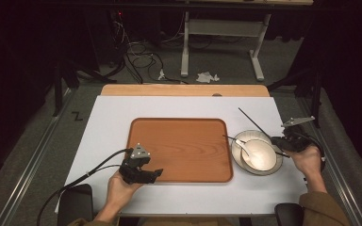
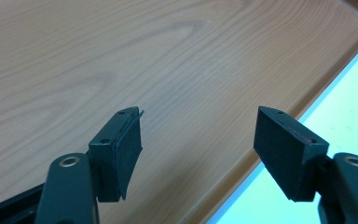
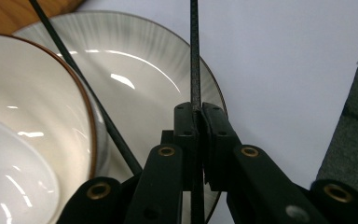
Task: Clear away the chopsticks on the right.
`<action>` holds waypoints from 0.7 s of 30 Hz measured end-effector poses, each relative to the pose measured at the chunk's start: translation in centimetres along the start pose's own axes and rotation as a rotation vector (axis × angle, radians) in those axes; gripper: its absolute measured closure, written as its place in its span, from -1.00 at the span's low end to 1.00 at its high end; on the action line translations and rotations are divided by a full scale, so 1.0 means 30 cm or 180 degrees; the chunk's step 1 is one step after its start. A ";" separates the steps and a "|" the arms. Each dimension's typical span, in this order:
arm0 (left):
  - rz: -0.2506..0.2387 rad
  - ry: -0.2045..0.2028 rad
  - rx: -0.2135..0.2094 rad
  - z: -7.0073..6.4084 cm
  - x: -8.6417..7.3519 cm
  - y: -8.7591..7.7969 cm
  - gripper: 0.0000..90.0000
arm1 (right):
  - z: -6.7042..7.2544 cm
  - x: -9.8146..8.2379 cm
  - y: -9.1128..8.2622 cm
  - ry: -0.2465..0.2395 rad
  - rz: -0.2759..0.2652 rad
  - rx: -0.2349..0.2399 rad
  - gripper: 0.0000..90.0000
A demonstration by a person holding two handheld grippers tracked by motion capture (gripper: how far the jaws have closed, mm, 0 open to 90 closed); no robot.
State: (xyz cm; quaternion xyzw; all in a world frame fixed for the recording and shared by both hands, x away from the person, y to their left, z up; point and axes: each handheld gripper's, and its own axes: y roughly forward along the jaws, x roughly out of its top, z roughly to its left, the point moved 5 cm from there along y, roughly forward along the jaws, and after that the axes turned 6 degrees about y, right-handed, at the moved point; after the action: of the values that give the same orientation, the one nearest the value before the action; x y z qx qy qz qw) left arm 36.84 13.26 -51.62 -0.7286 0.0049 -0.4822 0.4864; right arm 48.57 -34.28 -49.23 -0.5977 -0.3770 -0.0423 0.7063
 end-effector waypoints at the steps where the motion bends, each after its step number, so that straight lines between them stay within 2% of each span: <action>1: -0.0006 0.0002 -0.0005 0.000 0.000 0.000 -0.29 | 0.006 0.005 -0.009 -0.0009 -0.0041 0.0014 0.92; 7: -0.0019 0.0004 -0.0025 -0.002 0.003 0.001 -0.29 | 0.063 0.034 -0.063 -0.0061 -0.0200 0.0075 0.92; 9: -0.0024 0.0017 -0.0042 0.000 0.007 0.002 -0.29 | 0.098 0.045 -0.087 -0.0090 -0.0245 0.0095 0.92; 11: -0.0027 0.0012 -0.0047 -0.001 0.009 0.003 -0.29 | 0.109 0.049 -0.095 -0.0099 -0.0261 0.0099 0.92; 14: -0.0036 0.0015 -0.0058 -0.001 0.014 0.008 -0.29 | 0.157 0.061 -0.129 -0.0155 -0.0329 0.0117 0.92; 15: -0.0036 0.0019 -0.0065 -0.001 0.016 0.010 -0.29 | 0.157 0.061 -0.129 -0.0155 -0.0329 0.0117 0.92; 17: -0.0040 0.0028 -0.0077 0.000 0.019 0.012 -0.29 | 0.183 0.065 -0.151 -0.0173 -0.0362 0.0124 0.92; 18: -0.0047 0.0027 -0.0082 0.000 0.021 0.012 -0.29 | 0.214 0.069 -0.172 -0.0213 -0.0391 0.0127 0.92; 21: -0.0043 0.0032 -0.0089 0.003 0.025 0.014 -0.29 | 0.266 0.073 -0.194 -0.0278 -0.0404 0.0165 0.92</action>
State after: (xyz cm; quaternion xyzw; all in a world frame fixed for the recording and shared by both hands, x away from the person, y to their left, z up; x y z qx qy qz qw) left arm 37.51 12.75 -51.40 -0.7330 0.0091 -0.4890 0.4728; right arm 43.31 -28.06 -43.20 -0.5553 -0.4455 -0.0511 0.7004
